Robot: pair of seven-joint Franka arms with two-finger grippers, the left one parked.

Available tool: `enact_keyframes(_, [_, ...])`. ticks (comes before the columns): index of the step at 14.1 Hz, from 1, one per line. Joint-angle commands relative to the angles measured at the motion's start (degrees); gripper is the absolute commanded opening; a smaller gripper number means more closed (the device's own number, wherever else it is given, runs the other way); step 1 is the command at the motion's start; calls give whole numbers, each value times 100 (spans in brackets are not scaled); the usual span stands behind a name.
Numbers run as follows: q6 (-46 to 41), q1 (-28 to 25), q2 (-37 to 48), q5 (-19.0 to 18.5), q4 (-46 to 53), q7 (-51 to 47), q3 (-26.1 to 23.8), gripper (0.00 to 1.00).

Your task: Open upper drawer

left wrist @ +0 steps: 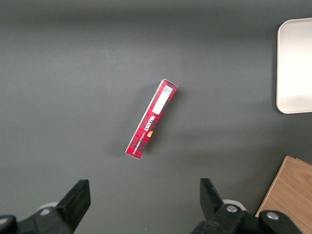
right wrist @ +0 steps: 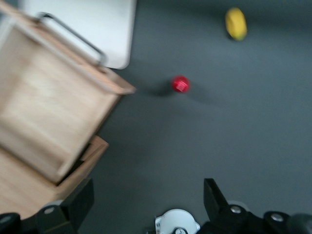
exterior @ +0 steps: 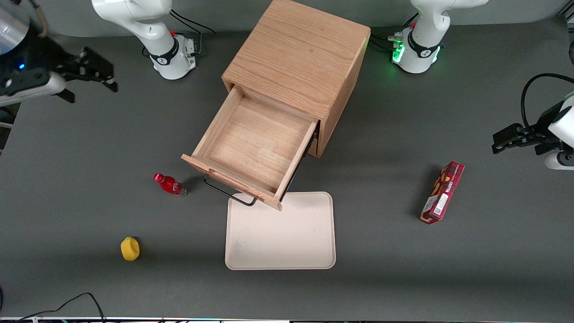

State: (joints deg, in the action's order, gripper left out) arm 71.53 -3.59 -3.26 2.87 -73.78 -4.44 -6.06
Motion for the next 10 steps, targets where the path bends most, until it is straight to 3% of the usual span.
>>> enact_keyframes(1, [1025, -10, 974, -41, -2117, -153, 465, 100])
enact_keyframes(4, [2161, 34, 1766, -93, -3675, -136, 562, 100])
enact_keyframes(10, [1769, 25, 1197, -313, -2722, 66, 835, 100])
